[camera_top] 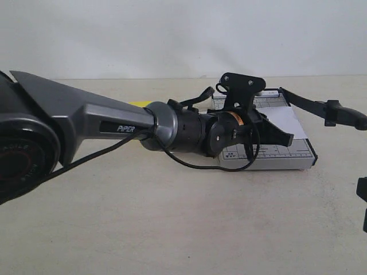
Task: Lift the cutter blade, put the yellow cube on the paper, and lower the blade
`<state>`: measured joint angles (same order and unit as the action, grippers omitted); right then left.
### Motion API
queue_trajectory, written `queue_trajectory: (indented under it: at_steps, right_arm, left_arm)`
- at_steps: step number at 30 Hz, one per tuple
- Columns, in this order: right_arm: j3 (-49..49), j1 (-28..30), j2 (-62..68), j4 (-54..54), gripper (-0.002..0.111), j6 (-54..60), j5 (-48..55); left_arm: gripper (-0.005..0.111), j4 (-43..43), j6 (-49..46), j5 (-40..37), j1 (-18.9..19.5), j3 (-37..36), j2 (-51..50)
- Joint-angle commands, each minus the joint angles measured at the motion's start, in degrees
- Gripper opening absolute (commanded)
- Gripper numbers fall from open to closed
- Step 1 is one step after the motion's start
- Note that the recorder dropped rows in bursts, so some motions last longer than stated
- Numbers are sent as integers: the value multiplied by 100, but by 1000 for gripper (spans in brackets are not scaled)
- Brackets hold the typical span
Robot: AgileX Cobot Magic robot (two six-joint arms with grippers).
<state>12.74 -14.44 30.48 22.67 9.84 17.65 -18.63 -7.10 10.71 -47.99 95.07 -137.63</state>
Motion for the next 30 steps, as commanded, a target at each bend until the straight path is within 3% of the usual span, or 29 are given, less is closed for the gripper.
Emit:
queue_trajectory:
  at_steps: [1,15,25,30]
  right_arm:
    - [-9,13,10,-4,0,9,-1]
    - [-9,13,10,56,0,15,-3]
    - [-9,13,10,57,0,2,-3]
    - [-9,13,10,57,0,5,-3]
  left_arm:
    - [5,-47,-46,147,4,29,-148]
    - [5,176,-46,-320,4,113,-283]
    - [5,487,-105,-2001,4,1334,-771]
    - [5,405,-105,-2089,-33,1685,-997]
